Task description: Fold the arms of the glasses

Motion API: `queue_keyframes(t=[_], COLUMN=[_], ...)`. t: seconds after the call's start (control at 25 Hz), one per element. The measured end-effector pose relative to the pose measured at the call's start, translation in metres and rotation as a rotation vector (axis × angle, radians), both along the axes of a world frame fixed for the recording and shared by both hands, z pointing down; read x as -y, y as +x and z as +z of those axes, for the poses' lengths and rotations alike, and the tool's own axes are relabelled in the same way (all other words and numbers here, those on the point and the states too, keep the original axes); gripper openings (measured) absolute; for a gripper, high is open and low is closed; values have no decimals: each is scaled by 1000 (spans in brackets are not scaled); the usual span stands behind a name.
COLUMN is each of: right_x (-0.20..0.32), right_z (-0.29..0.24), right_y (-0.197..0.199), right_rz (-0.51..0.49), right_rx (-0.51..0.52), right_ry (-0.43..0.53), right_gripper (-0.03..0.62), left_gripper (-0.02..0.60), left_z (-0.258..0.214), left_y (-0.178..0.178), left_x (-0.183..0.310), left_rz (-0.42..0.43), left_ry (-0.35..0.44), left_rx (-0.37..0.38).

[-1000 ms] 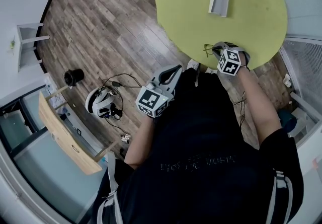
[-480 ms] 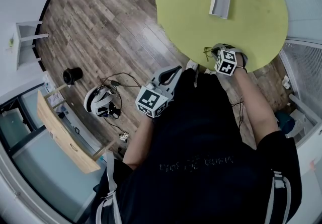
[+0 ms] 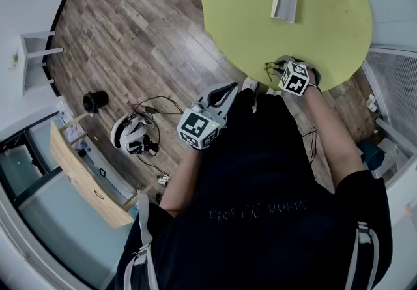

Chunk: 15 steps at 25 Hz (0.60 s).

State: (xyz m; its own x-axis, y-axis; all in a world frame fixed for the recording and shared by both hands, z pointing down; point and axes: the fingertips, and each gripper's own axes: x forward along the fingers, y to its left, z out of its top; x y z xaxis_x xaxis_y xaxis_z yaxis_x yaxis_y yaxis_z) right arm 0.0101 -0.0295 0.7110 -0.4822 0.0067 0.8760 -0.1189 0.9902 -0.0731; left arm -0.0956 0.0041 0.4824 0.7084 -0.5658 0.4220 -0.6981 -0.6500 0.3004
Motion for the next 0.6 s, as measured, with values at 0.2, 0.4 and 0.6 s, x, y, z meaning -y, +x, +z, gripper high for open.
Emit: queue_keyframes(t=[0.2,0.4,0.6], right_x=[6,-3,-26], right_z=[-18,-44,-66], right_y=[6,11,12], right_rz=[93,160,168], right_rx=[33,69,72], right_ry=[53,79,89], right_gripper=[37,37,86], left_gripper=[18,20,18], left_z=[3,-2,-1], left_y=[4,9,11], left_x=[1,1,3], left_rz=[24,64,83], left_ry=[5,23,29], left_rx=[-13,-24,-52])
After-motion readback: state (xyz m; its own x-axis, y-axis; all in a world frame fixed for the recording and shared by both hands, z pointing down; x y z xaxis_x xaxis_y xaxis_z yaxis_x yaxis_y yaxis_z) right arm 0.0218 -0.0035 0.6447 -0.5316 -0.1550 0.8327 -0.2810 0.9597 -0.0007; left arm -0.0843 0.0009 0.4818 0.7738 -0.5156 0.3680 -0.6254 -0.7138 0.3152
